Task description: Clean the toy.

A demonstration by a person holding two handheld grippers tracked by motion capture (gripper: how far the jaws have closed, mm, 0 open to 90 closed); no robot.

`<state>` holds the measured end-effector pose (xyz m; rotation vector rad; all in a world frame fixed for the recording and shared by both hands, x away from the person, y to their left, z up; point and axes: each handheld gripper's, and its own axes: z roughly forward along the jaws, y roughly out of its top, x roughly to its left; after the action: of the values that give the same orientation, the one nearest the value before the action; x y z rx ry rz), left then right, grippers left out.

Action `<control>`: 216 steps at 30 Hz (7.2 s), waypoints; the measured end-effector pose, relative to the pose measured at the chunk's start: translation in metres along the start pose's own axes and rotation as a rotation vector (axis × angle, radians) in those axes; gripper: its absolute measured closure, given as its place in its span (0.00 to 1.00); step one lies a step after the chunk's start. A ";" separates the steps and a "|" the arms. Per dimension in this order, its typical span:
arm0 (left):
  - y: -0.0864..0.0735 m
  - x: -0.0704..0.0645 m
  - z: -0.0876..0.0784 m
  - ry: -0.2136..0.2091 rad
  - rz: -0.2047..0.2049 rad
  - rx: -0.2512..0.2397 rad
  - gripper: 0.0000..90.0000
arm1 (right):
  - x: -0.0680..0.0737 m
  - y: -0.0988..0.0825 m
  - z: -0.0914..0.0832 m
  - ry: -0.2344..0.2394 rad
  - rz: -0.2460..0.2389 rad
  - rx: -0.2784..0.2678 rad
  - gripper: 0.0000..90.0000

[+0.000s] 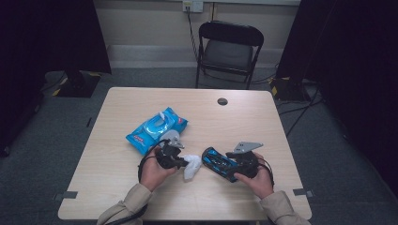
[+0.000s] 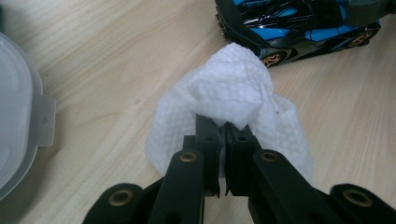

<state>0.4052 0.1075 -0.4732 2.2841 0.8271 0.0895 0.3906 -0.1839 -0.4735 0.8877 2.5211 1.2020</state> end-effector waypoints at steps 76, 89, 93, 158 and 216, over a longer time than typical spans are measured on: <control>0.036 -0.103 0.073 -0.200 0.135 -0.007 0.96 | 0.003 -0.005 0.010 -0.043 -0.029 -0.004 0.47; 0.037 -0.118 0.079 -0.242 0.161 -0.021 0.96 | 0.003 -0.006 0.010 -0.039 -0.027 -0.009 0.47; 0.033 -0.118 0.071 -0.258 0.165 -0.032 0.96 | 0.002 -0.006 0.010 -0.033 -0.024 -0.012 0.47; 0.021 -0.053 0.045 -0.087 0.050 -0.005 0.96 | 0.002 -0.008 0.010 -0.033 -0.030 -0.021 0.47; 0.037 -0.118 0.081 -0.255 0.143 -0.030 0.96 | 0.001 -0.009 0.011 -0.028 -0.029 -0.032 0.47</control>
<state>0.3549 -0.0302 -0.4918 2.2646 0.5275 -0.1216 0.3903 -0.1806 -0.4874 0.8520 2.4770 1.2091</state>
